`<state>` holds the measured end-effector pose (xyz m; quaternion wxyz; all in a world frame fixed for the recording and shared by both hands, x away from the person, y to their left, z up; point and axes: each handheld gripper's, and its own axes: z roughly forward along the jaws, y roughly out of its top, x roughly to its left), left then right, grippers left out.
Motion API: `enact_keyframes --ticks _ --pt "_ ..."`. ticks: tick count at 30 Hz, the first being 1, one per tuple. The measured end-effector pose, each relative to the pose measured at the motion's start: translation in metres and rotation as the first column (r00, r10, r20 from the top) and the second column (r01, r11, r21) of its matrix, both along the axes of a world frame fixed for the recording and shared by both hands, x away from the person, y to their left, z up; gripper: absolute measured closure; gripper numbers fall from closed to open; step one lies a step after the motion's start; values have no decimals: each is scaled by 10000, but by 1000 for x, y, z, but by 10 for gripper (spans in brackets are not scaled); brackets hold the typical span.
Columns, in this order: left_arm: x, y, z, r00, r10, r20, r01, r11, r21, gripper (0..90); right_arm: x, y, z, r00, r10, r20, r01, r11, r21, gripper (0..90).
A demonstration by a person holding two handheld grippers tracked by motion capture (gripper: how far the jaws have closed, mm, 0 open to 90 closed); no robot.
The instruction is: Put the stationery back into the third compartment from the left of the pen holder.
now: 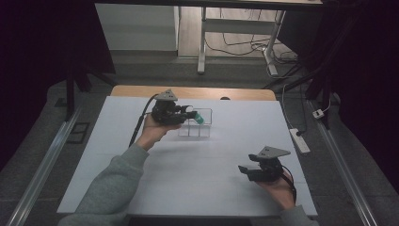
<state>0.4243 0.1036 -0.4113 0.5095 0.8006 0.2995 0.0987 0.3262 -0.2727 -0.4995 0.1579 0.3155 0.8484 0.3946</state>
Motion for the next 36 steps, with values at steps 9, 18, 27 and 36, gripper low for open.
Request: enact_keyframes --ticks 9,18,27,36 --pt "30 -20 -2 9992 200 -349 -178 9978 639 644 0 -1 0 10000 -65 30 65 10000 -16 339" --pt "38 -32 -10 9986 149 -505 -116 9978 653 481 0 1 -1 10000 -9 -4 9 10000 -80 335" --pt "19 -14 -9 9991 -40 -432 59 9990 438 322 0 0 -1 10000 -62 -8 62 9999 -91 334" --pt "-24 24 -24 9992 17 -395 25 9941 1082 352 -1 -3 -1 10000 -37 6 37 10000 47 332"
